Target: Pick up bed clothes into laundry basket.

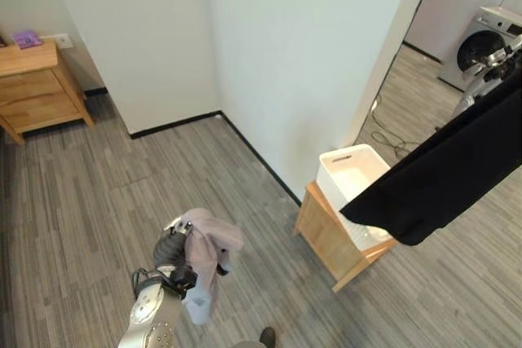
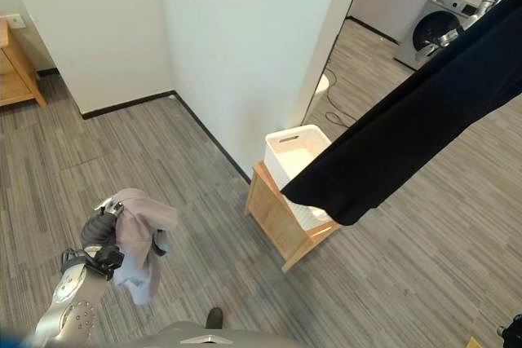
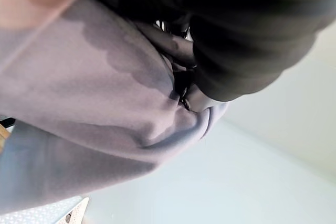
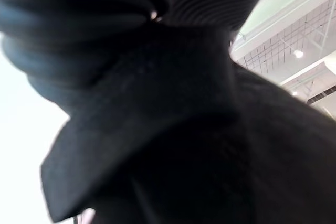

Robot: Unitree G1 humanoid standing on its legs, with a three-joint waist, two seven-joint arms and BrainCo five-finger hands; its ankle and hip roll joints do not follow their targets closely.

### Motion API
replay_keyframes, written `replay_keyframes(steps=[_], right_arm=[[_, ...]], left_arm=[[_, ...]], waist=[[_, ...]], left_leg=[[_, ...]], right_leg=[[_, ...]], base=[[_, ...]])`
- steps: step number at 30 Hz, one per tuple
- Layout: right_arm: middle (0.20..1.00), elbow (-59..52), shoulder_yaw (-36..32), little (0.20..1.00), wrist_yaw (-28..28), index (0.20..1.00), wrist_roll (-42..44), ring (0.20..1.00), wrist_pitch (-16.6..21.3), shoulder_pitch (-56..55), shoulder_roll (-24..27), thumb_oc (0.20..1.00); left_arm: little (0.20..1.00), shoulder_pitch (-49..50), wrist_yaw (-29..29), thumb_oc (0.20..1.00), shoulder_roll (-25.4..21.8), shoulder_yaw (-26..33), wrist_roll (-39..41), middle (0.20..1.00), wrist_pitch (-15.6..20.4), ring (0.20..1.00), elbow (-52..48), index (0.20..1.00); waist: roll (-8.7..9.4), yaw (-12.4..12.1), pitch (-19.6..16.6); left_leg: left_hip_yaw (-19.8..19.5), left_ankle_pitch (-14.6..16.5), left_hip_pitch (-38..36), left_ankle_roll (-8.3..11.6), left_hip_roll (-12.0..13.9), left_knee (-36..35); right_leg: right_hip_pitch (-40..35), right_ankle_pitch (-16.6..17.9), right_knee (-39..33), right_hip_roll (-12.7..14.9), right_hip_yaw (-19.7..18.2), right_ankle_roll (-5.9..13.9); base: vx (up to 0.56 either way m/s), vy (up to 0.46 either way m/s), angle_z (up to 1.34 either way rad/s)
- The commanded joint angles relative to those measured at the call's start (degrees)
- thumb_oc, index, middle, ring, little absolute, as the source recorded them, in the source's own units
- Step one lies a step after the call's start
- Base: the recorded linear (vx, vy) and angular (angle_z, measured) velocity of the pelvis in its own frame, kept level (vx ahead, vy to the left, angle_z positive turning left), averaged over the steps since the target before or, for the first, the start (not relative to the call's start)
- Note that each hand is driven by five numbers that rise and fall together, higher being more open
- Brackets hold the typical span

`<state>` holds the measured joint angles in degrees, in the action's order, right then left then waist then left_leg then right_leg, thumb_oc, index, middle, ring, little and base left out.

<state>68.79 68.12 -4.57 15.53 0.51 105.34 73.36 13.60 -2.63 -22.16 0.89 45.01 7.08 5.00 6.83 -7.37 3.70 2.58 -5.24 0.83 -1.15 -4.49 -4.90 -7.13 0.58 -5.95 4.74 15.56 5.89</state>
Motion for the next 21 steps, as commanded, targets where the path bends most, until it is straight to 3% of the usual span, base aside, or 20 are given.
replay_keyframes(steps=[1,9,21], right_arm=[[0.2,2.51,5.83,0.2,-1.86,0.2,-1.66,0.2,0.69,13.66,-0.63,0.2],[0.2,3.02,6.52,0.2,-1.78,0.2,-4.34,0.2,-0.14,14.48,-4.75,0.2],[0.2,5.1,9.61,0.2,-2.48,0.2,-5.91,0.2,-0.98,18.98,-8.11,0.2]], left_arm=[[0.2,-4.16,0.58,0.2,-2.76,1.95,3.47,0.2,3.91,0.2,-7.04,0.2],[0.2,-5.16,0.31,0.2,-3.46,1.02,3.62,0.2,3.75,0.2,-3.35,0.2],[0.2,-3.48,0.23,0.2,-4.24,1.61,4.12,0.2,3.86,0.2,-3.84,0.2]], waist=[[3.47,-1.14,3.19],[4.33,-2.67,5.03],[3.25,-3.95,7.61]], left_leg=[[-0.03,3.79,-1.34,5.51,6.52,-0.1],[-0.68,3.0,1.6,5.61,6.51,-0.1],[-1.12,1.92,5.61,5.72,6.17,-0.1]], right_leg=[[3.04,2.48,0.95,4.28,0.35,4.06],[5.74,3.07,0.95,3.95,0.78,4.07],[9.48,3.73,0.95,3.95,1.21,4.0]], base=[[-0.01,-0.009,0.04],[-0.03,-0.02,0.03],[-0.02,-0.004,0.03]])
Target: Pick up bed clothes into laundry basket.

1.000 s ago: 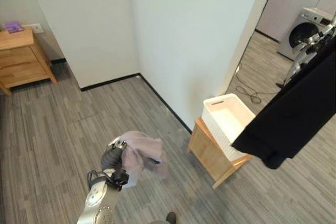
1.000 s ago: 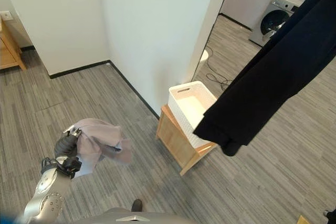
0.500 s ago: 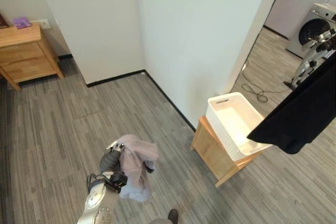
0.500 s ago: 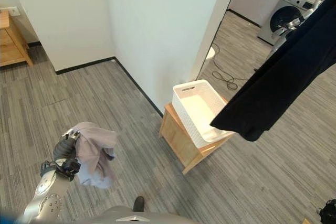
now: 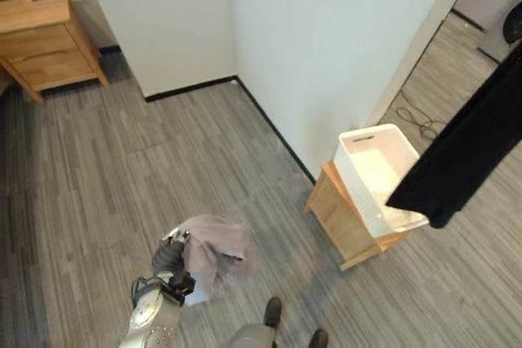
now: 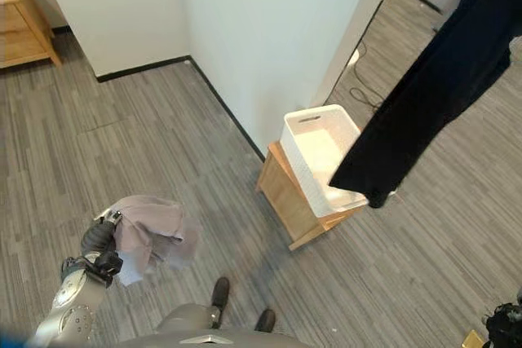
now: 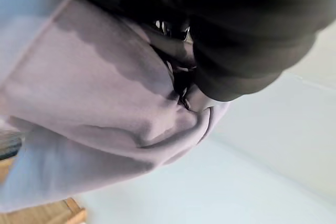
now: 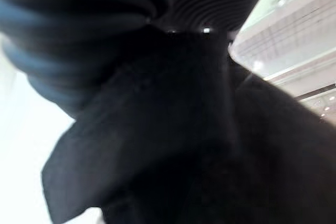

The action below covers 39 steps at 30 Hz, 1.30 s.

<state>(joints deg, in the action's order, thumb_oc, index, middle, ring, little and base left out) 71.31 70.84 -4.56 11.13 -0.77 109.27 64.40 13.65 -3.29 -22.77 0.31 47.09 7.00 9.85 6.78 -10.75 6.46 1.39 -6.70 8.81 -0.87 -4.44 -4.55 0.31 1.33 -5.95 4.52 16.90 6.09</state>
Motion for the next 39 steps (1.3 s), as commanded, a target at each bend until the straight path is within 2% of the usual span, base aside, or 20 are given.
replay_keyframes(steps=[1,11,19,27,32,39], right_arm=[[0.2,2.95,7.12,0.2,-2.48,0.2,-1.88,0.2,0.15,15.16,0.93,0.2],[0.2,2.47,5.13,0.2,-2.37,0.2,-5.22,0.2,-0.22,11.16,0.39,0.2],[0.2,-2.41,0.41,0.2,-1.44,0.2,-4.78,0.2,1.27,2.84,-1.17,0.2],[0.2,-1.89,-2.27,0.2,-1.12,0.2,-5.52,0.2,1.19,-0.91,-1.2,0.2],[0.2,0.08,-7.8,0.2,-1.49,0.2,-4.95,0.2,0.66,-6.68,-0.07,0.2],[0.2,-1.18,-13.7,0.2,-0.43,0.2,-6.42,0.2,0.35,-15.19,-2.6,0.2]], left_arm=[[0.2,-3.26,0.86,0.2,-3.66,2.23,2.11,0.2,3.97,0.2,-8.81,0.2],[0.2,-2.7,0.83,0.2,-4.18,2.74,2.27,0.2,4.16,0.2,-11.67,0.2],[0.2,-3.44,0.7,0.2,-3.77,1.92,3.46,0.2,4.5,0.2,-12.27,0.2],[0.2,-3.93,0.45,0.2,-3.43,1.41,4.01,0.2,4.64,0.2,-12.4,0.2],[0.2,-4.46,0.0,0.2,-2.89,0.45,3.61,0.2,4.64,0.2,-12.56,0.2],[0.2,-4.88,-0.43,0.2,-2.62,0.81,3.28,0.2,4.54,0.2,-12.82,0.2]], waist=[[3.13,-0.72,5.21],[0.75,-1.37,9.2],[0.44,-0.66,10.68],[0.4,-0.09,11.54],[-0.2,0.38,12.26],[-1.41,0.17,13.23]], left_leg=[[-0.15,3.28,-1.99,5.41,6.06,-0.45],[-0.25,2.18,1.16,5.45,5.69,-0.45],[0.69,2.19,1.22,5.47,6.04,-0.45],[1.76,2.35,1.21,5.43,6.28,-0.45],[2.09,2.46,1.37,5.27,6.19,-0.45],[2.28,2.12,2.49,5.09,6.03,-0.45]], right_leg=[[2.38,3.03,0.95,4.17,-0.04,3.8],[5.92,3.78,0.95,4.06,0.67,3.45],[6.61,3.8,0.95,3.68,0.02,3.12],[7.3,4.11,0.95,3.53,-0.6,3.1],[7.75,4.21,0.95,3.58,-0.8,3.14],[9.32,4.51,0.95,3.61,-1.23,3.07]], base=[[-0.03,-0.016,0.02],[-0.04,-0.007,0.02],[-0.02,0.0,-0.03],[-0.02,0.006,-0.15],[0.0,0.002,-0.02],[-0.02,0.011,-0.06]])
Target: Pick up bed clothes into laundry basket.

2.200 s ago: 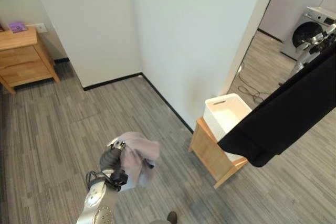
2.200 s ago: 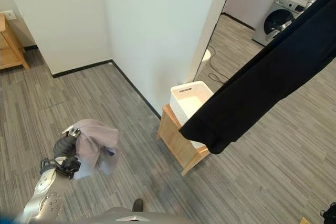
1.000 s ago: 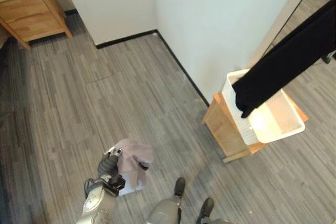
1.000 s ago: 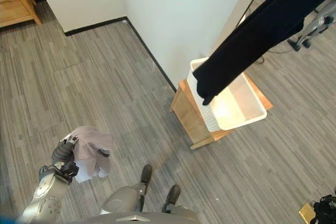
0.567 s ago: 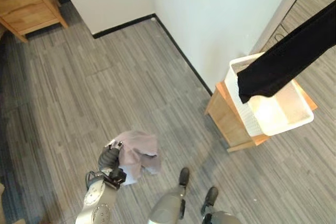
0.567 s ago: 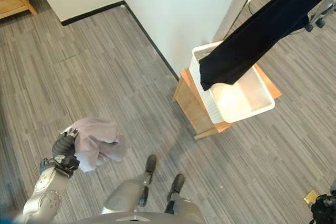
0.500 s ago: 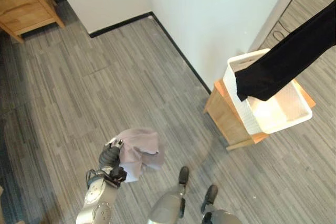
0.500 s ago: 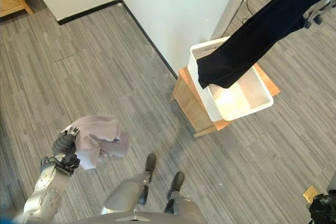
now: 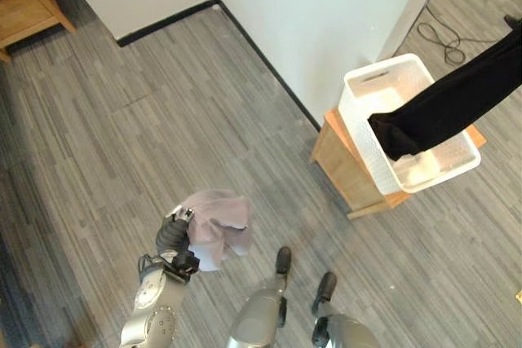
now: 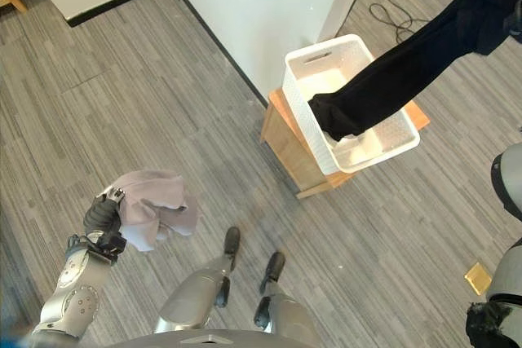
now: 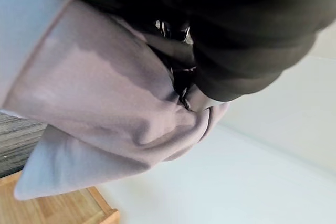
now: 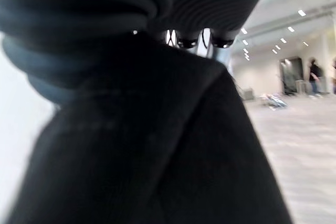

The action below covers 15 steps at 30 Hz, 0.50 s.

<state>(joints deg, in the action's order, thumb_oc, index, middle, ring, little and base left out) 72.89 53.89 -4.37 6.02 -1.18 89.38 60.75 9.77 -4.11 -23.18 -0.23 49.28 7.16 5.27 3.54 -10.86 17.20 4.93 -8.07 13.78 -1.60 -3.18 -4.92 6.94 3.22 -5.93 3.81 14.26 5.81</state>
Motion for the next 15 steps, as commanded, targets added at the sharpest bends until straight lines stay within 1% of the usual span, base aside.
replay_keyframes(steps=[1,2,3,4,7,8,9,12,13,15], right_arm=[[0.2,-2.82,3.14,0.2,-0.63,0.2,-1.32,0.2,0.72,4.58,1.08,0.2],[1.0,-3.65,4.06,1.0,3.41,1.0,-1.67,1.0,1.07,2.12,0.17,1.0],[1.0,-3.65,4.02,1.0,3.44,1.0,-1.67,1.0,1.08,2.07,0.18,1.0],[1.0,-3.69,5.62,1.0,6.22,1.0,-0.95,1.0,0.81,2.07,-0.35,1.0],[1.0,-3.7,7.14,1.0,7.6,1.0,0.18,1.0,0.82,2.91,-0.13,1.0],[1.0,-4.44,8.65,1.0,8.92,1.0,0.57,1.0,0.98,3.28,0.69,1.0],[1.0,-5.08,9.35,1.0,9.12,1.0,0.95,1.0,1.12,3.64,1.12,1.0],[1.0,-7.33,10.65,1.0,10.25,1.0,2.33,1.0,1.66,3.65,2.33,1.0],[1.0,-9.45,11.66,1.0,11.68,1.0,3.31,1.0,1.9,3.14,3.95,1.0],[1.0,-10.25,12.33,1.0,12.29,1.0,3.67,1.0,1.86,2.97,4.77,1.0]], left_arm=[[0.2,-0.98,0.39,0.2,-2.25,1.34,1.09,0.2,4.38,0.2,-8.25,0.2],[0.2,-1.19,0.84,0.2,-2.14,1.35,0.92,0.2,4.2,0.2,-7.74,0.2],[0.2,-1.17,0.85,0.2,-2.17,1.34,0.93,0.2,4.21,0.2,-7.73,0.2],[0.2,-1.66,1.29,0.2,-2.62,0.95,0.8,0.2,4.05,0.2,-7.33,0.2],[0.2,-1.73,1.68,0.2,-2.79,0.89,1.1,0.2,3.99,0.2,-7.6,0.2],[0.2,-1.5,2.24,0.2,-3.12,0.88,1.22,0.2,3.96,0.2,-7.63,0.2],[0.2,-1.45,2.39,0.2,-3.28,0.78,1.35,0.2,3.94,0.2,-7.8,0.2],[0.2,-1.48,2.82,0.2,-3.5,0.65,1.54,0.2,4.06,0.2,-7.77,0.2],[0.2,-1.51,3.17,0.2,-3.85,0.59,1.52,0.2,4.15,0.2,-7.61,0.2],[0.2,-1.5,3.5,0.2,-4.05,0.43,1.57,0.2,4.1,0.2,-7.52,0.2]], waist=[[1.88,0.26,2.44],[1.94,0.34,2.66],[1.96,0.32,2.64],[2.15,0.38,2.8],[2.3,0.46,2.96],[2.56,0.62,3.0],[2.67,0.64,3.07],[2.96,0.77,3.27],[3.23,0.88,3.32],[3.41,0.95,3.42]], left_leg=[[-1.25,3.49,-2.46,5.83,4.77,-0.08],[-1.15,3.47,-2.47,5.83,4.77,-0.08],[-1.15,3.49,-2.48,5.83,4.78,-0.08],[-1.03,3.53,-2.54,5.9,4.77,-0.08],[-1.0,3.54,-2.56,5.96,4.79,-0.08],[-0.97,3.5,-2.57,6.04,4.84,-0.08],[-0.94,3.47,-2.54,6.09,4.82,-0.08],[-0.9,3.44,-2.55,6.16,4.84,-0.08],[-0.86,3.42,-2.58,6.25,4.94,-0.08],[-0.89,3.41,-2.59,6.28,4.97,-0.08]], right_leg=[[2.71,2.62,0.93,4.32,1.41,3.35],[2.77,2.6,0.93,4.22,1.28,3.32],[2.77,2.59,0.93,4.22,1.27,3.32],[2.7,2.52,0.93,4.14,1.23,3.27],[2.73,2.59,0.93,4.11,1.11,3.28],[2.71,2.59,0.93,4.11,1.1,3.32],[2.72,2.61,0.93,4.09,1.05,3.36],[2.75,2.64,0.93,4.07,1.04,3.39],[2.71,2.6,0.93,4.06,1.2,3.4],[2.69,2.66,0.93,4.06,1.29,3.45]], base=[[-0.01,0.012,-0.1],[0.0,0.001,-0.08],[-0.01,0.001,-0.08],[-0.01,-0.003,-0.03],[0.0,-0.002,-0.01],[0.0,0.0,0.0],[0.0,0.0,0.0],[0.0,0.0,0.0],[0.0,0.0,0.0],[0.0,0.0,0.0]])
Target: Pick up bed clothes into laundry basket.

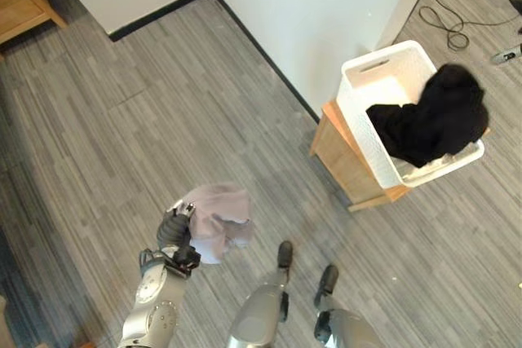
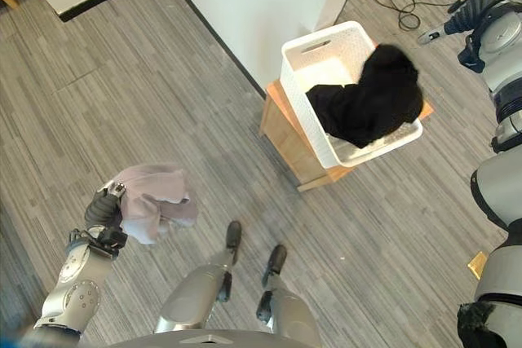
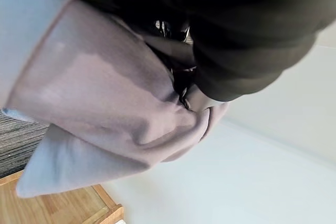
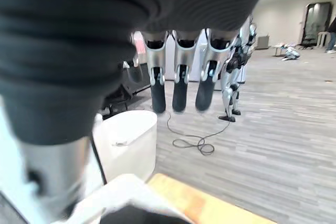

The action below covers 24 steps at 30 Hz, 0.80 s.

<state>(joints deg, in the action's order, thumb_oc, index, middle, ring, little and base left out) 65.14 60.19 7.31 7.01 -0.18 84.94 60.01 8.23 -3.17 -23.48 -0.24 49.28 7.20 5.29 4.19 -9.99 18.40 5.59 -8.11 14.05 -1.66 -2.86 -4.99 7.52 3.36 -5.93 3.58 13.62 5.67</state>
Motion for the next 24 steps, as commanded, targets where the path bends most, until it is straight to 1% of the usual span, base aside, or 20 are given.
replay_keyframes(steps=[1,5,7,9,10,11,12,13,14,16,17,18,19,20,21,22,23,24], right_arm=[[1.0,-2.94,6.56,1.0,1.0,1.0,2.97,1.0,0.9,7.53,5.98,1.0],[1.0,-4.15,6.64,1.0,1.47,1.0,3.66,1.0,1.03,6.51,7.0,1.0],[1.0,-7.09,5.81,1.0,1.0,1.0,4.24,1.0,1.47,5.42,7.11,1.0],[1.0,-18.37,-0.65,1.0,-1.76,1.0,9.22,1.0,2.57,0.3,8.01,1.0],[1.0,-18.6,-1.34,1.0,-1.83,1.0,9.11,1.0,2.5,-0.36,8.12,1.0],[1.0,-22.91,-5.74,1.0,-3.04,1.0,11.5,1.0,3.01,-4.11,8.25,1.0],[1.0,-31.04,-13.24,1.0,-4.57,1.0,12.7,1.0,3.86,-11.62,7.93,1.0],[1.0,-33.7,-16.15,1.0,-4.6,1.0,12.47,1.0,4.04,-14.9,8.03,1.0],[1.0,-33.89,-16.72,1.0,-4.62,1.0,12.39,1.0,3.99,-15.43,8.13,1.0],[1.0,-41.11,-22.81,1.0,-5.08,1.0,12.09,1.0,4.17,-22.43,8.22,1.0],[1.0,-45.85,-28.13,1.0,-5.6,1.0,12.35,1.0,4.89,-28.46,9.19,1.0],[1.0,-46.07,-28.81,1.0,-5.6,1.0,12.28,1.0,4.84,-29.1,9.26,1.0],[1.0,-49.52,-34.6,1.0,-6.29,1.0,13.39,1.0,5.77,-35.35,10.25,1.0],[1.0,-51.37,-37.93,1.0,-6.52,1.0,13.82,1.0,6.03,-39.0,10.45,1.0],[1.0,-52.84,-43.57,1.0,-7.25,1.0,14.46,1.0,6.42,-44.81,10.16,1.0],[1.0,-53.27,-44.91,1.0,-7.23,1.0,14.36,1.0,6.34,-46.13,10.17,1.0],[1.0,-54.66,-47.35,1.0,-6.89,1.0,14.72,1.0,6.77,-48.73,9.86,1.0],[1.0,-56.58,-53.14,1.0,-7.54,1.0,14.54,1.0,6.64,-54.64,9.1,1.0]], left_arm=[[0.2,0.1,2.9,0.2,-3.84,0.26,1.66,0.2,4.07,0.2,-7.5,0.2],[0.2,-0.23,3.25,0.2,-4.84,0.14,1.43,0.2,4.17,0.2,-7.59,0.2],[0.2,-0.84,3.17,0.2,-5.8,0.79,0.89,0.2,4.4,0.2,-7.88,0.2],[0.2,-3.13,2.34,0.2,-8.34,3.26,-0.64,0.2,5.41,0.2,-8.48,0.2],[0.2,-3.13,2.34,0.2,-8.62,3.22,-0.64,0.2,5.41,0.2,-8.48,0.2],[0.2,-4.59,1.84,0.2,-10.24,4.29,-1.41,0.2,5.9,0.2,-9.1,0.2],[0.2,-8.84,0.69,0.2,-13.97,5.64,-2.61,0.2,6.64,0.2,-9.44,0.2],[0.2,-11.05,0.24,0.2,-15.94,5.56,-3.38,0.2,6.78,0.2,-8.84,0.2],[0.2,-11.18,0.24,0.2,-16.13,5.41,-3.37,0.2,6.8,0.2,-8.78,0.2],[0.2,-16.17,-0.44,0.2,-20.11,4.98,-4.44,0.2,7.16,0.2,-7.59,0.2],[0.2,-20.61,-0.88,0.2,-24.14,4.64,-5.42,0.2,7.56,0.2,-6.2,0.2],[0.2,-20.85,-0.87,0.2,-24.31,4.39,-5.4,0.2,7.59,0.2,-6.12,0.2],[0.2,-24.64,-1.98,0.2,-25.94,3.53,-5.26,0.2,8.01,0.2,-4.72,0.2],[0.2,-26.42,-2.32,0.2,-26.59,3.19,-5.4,0.2,8.07,0.2,-3.77,0.2],[0.2,-29.2,-2.56,0.2,-27.2,2.04,-5.36,0.2,8.18,0.2,-2.99,0.2],[0.2,-29.7,-2.56,0.2,-27.36,1.47,-5.34,0.2,8.21,0.2,-2.89,0.2],[0.2,-29.85,-2.74,0.2,-27.53,1.88,-6.0,0.2,8.17,0.2,-2.52,0.2],[0.2,-31.11,-2.83,0.2,-28.28,0.81,-6.48,0.2,8.1,0.2,-2.55,0.2]], waist=[[2.92,0.1,2.28],[3.06,0.21,2.35],[2.93,0.4,2.07],[2.44,1.06,1.65],[2.73,0.96,1.48],[2.46,1.29,1.14],[1.54,2.28,0.24],[1.41,2.57,-0.25],[1.6,2.45,-0.3],[1.13,3.37,-1.42],[0.52,4.69,-2.63],[0.7,4.53,-2.66],[0.12,6.13,-3.84],[-0.09,7.13,-4.44],[-0.42,8.2,-4.97],[-0.19,7.85,-4.96],[-0.34,8.47,-5.33],[-0.31,8.76,-5.9]], left_leg=[[-1.59,3.44,-2.87,6.35,4.68,-0.01],[-1.55,3.52,-3.16,6.41,4.71,-0.01],[-1.39,3.59,-3.55,6.5,4.81,-0.01],[-0.93,4.07,-4.83,6.59,4.92,-0.01],[-0.93,3.88,-4.58,6.56,4.85,-0.01],[-0.76,4.06,-5.02,6.56,4.88,-0.01],[-0.34,4.62,-6.02,6.55,4.96,-0.01],[-0.22,4.83,-6.4,6.53,4.95,-0.01],[-0.23,4.62,-6.2,6.5,4.88,-0.01],[0.28,4.96,-7.1,6.51,4.9,-0.01],[0.92,5.62,-8.4,6.56,4.99,-0.01],[0.9,5.39,-8.21,6.53,4.93,-0.01],[1.47,6.0,-9.46,6.59,5.04,-0.01],[1.8,5.93,-9.65,6.55,4.97,-0.01],[2.1,6.45,-10.54,6.63,5.06,-0.01],[2.08,6.21,-10.37,6.6,5.0,-0.01],[2.29,6.32,-10.57,6.57,5.03,-0.01],[2.48,6.52,-10.94,6.55,5.03,-0.01]], right_leg=[[2.07,2.49,0.93,4.28,1.97,3.58],[1.78,2.48,0.93,4.26,1.98,3.61],[1.49,2.37,0.93,4.29,1.89,3.61],[0.37,2.1,0.93,4.21,1.59,3.68],[0.61,2.22,0.93,4.28,1.59,3.67],[0.19,2.12,0.93,4.26,1.53,3.68],[-0.75,1.76,0.93,4.28,1.49,3.78],[-1.03,1.7,0.93,4.36,1.41,3.85],[-0.84,1.84,0.93,4.42,1.42,3.83],[-1.61,1.7,0.93,4.51,1.29,4.0],[-2.64,1.42,0.93,4.66,1.02,4.32],[-2.46,1.58,0.93,4.72,1.03,4.3],[-3.41,1.16,0.93,4.85,0.76,4.49],[-3.37,1.29,0.93,4.99,0.58,4.55],[-4.06,0.93,0.93,4.99,0.46,4.73],[-3.9,1.11,0.93,5.05,0.48,4.7],[-3.99,1.08,0.93,5.12,0.32,4.72],[-4.23,0.96,0.93,5.15,0.25,4.81]], base=[[0.0,0.0,0.0],[0.0,0.0,0.0],[0.0,0.0,0.0],[0.0,0.0,0.0],[0.0,0.0,0.0],[0.03,0.013,-0.05],[0.04,0.017,0.01],[0.03,0.018,0.09],[0.0,0.008,0.09],[0.03,0.011,-0.09],[0.04,0.016,-0.17],[0.06,0.02,-0.11],[0.02,0.017,-0.22],[0.05,0.018,-0.08],[0.01,0.01,-0.08],[0.0,0.0,0.0],[0.01,0.003,-0.15],[0.02,-0.001,-0.21]])
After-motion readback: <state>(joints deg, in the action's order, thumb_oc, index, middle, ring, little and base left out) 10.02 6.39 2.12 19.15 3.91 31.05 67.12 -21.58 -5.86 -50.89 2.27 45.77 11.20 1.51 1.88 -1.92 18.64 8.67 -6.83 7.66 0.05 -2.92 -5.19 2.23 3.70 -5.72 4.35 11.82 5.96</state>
